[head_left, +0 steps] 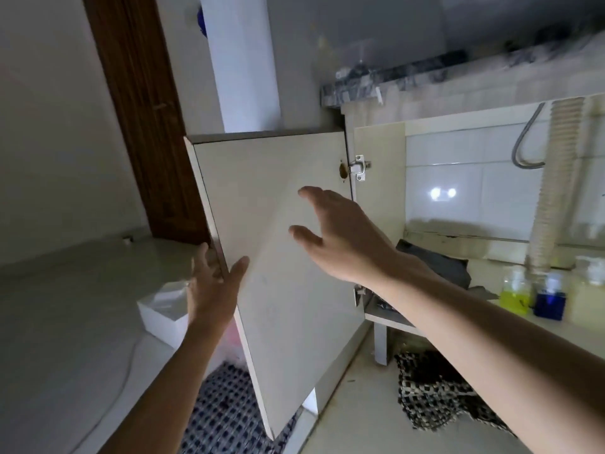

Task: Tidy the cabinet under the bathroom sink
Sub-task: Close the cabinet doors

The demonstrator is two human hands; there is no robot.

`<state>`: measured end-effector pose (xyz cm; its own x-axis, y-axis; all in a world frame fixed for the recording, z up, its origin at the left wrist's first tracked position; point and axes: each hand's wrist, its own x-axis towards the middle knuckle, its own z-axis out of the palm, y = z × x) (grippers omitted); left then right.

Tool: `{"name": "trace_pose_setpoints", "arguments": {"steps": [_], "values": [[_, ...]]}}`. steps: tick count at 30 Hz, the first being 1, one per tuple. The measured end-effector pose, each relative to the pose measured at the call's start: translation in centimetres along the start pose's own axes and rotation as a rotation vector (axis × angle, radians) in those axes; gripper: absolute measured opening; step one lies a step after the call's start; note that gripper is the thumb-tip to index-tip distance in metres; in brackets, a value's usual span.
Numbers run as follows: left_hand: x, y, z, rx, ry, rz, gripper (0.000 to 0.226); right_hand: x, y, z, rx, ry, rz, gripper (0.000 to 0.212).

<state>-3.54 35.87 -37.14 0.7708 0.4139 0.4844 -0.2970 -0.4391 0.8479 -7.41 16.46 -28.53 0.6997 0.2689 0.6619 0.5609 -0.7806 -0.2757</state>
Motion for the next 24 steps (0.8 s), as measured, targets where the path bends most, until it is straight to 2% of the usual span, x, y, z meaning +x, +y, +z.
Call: {"name": "trace_pose_setpoints", "arguments": {"steps": [2,4,8,10,12,17,24], "values": [[-0.2,-0.9,0.4,-0.039,-0.092,-0.004,0.047,0.6,-1.4,0.0,-0.001,-0.048,-0.002,0.058],[-0.7,-1.0,0.8,0.009,-0.084,0.040,0.029,0.8,-2.5,-0.4,-0.006,-0.092,-0.011,0.059],[-2.6,0.4,1.0,-0.025,-0.198,0.227,0.011,0.9,-4.3,-2.0,-0.028,-0.130,-0.071,0.061],[-4.1,1.7,1.5,-0.061,-0.292,0.323,0.021,0.7,-4.6,-2.8,-0.033,-0.115,-0.070,0.059],[-5.9,3.2,2.8,-0.087,-0.383,0.399,0.025,0.2,-4.4,-3.3,-0.029,-0.060,-0.050,0.047],[-9.5,7.2,8.3,-0.016,-0.414,0.540,0.068,-1.7,-0.3,-6.4,-0.067,0.151,0.047,0.013],[-12.7,12.9,17.1,0.139,-0.448,0.657,0.077,-4.7,8.3,-11.1,-0.094,0.340,0.213,0.020]]}}
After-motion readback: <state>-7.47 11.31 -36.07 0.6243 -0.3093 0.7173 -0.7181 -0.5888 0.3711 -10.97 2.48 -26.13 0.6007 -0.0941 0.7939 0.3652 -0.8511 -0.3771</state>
